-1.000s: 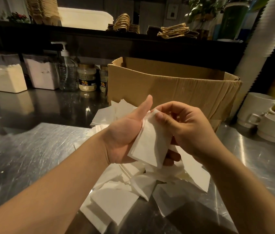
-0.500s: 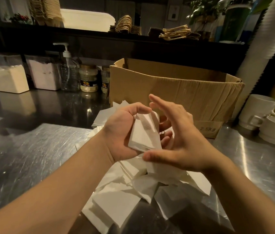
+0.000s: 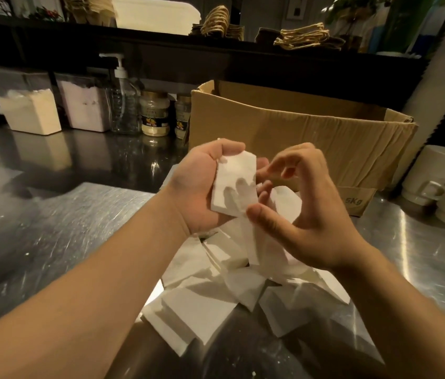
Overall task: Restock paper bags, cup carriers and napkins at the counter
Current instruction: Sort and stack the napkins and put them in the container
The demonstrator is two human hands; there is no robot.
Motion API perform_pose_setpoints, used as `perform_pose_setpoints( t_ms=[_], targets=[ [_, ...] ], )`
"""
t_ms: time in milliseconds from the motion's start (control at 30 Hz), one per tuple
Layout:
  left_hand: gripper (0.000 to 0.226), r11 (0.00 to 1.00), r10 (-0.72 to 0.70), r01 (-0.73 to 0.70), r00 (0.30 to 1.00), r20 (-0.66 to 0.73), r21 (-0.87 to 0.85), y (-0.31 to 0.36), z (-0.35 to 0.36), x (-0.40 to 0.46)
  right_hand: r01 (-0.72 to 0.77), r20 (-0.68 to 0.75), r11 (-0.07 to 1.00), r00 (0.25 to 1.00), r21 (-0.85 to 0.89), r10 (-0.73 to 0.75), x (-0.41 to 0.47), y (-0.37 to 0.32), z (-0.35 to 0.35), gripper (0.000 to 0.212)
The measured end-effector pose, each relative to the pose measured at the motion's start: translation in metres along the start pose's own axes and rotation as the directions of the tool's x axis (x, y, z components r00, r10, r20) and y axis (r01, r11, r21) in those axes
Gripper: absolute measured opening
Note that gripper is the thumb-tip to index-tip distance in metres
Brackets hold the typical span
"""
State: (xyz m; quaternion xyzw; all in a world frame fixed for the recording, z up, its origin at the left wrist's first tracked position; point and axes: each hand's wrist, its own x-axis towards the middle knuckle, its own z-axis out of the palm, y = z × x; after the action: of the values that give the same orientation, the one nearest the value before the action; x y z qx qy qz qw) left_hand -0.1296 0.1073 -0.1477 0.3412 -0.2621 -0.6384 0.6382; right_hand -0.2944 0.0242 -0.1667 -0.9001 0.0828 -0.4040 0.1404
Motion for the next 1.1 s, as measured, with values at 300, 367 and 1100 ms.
perform_pose_setpoints(
  t_ms=[300,367,1100],
  targets=[
    [0.064,0.996,0.05,-0.053,0.997,-0.06,-0.066,0.003,-0.004,-0.002,0.212,0.538,0.977,0.827,-0.027,-0.165,-0.007,-0.039,0.012,0.031],
    [0.057,0.997,0.041,-0.046,0.996,-0.083,-0.065,0.003,-0.004,-0.001,0.245,0.63,0.966,0.763,-0.08,-0.141,-0.008,-0.046,0.014,0.043],
    [0.049,1.0,0.017,-0.019,0.987,-0.158,-0.008,0.0,-0.004,0.0,0.244,0.711,0.925,0.702,-0.29,0.038,-0.014,-0.074,0.035,0.046]
  ],
)
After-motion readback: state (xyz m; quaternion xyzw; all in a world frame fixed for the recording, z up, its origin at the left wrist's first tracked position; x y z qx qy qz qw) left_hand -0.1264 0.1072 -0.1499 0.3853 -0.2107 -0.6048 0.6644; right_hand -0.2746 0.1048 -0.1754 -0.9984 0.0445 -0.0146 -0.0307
